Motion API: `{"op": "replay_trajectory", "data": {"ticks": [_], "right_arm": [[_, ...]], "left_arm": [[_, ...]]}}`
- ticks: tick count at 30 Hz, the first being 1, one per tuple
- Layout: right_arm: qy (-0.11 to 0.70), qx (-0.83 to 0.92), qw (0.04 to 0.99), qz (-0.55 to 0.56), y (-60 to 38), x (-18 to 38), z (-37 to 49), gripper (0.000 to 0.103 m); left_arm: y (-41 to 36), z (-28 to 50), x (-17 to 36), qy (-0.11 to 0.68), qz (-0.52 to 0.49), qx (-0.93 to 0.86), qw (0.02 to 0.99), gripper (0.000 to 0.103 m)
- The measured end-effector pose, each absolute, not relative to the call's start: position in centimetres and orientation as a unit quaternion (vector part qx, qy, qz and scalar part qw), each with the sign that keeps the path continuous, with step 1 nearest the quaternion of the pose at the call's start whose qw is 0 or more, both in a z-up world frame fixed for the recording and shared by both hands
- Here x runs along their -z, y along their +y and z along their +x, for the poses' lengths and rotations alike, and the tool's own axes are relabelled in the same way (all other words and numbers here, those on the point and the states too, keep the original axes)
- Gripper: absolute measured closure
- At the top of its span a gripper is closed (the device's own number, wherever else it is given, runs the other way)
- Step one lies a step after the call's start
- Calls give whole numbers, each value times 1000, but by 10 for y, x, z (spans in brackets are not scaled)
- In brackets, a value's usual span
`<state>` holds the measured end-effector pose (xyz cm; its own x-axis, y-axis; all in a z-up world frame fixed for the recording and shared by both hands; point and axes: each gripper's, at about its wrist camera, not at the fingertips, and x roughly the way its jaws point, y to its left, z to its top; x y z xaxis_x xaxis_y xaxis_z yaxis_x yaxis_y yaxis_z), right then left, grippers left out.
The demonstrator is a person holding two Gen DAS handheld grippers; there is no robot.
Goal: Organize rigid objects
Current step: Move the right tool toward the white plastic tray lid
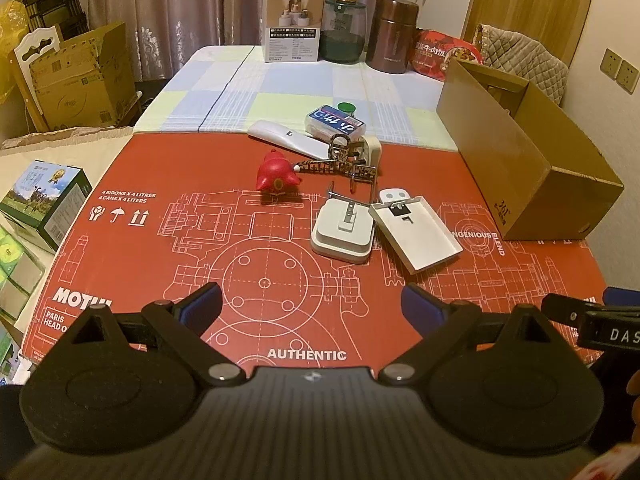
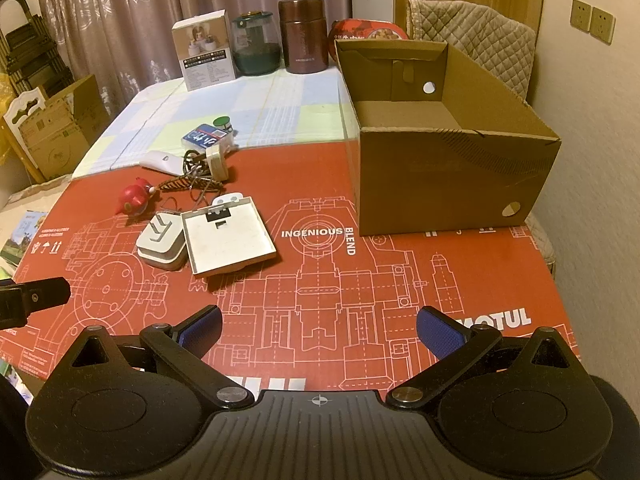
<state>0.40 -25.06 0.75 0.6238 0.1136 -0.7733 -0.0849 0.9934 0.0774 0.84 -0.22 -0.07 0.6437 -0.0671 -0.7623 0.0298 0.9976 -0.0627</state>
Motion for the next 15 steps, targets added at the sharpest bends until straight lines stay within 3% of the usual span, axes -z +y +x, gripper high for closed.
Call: {"op": "replay_trajectory", "data": {"ticks": [15], "right_arm": [[436,-55,898,18,-251,-1,11,2]], "left_arm": [[-3,18,7,424,-16,30,905,9]]}}
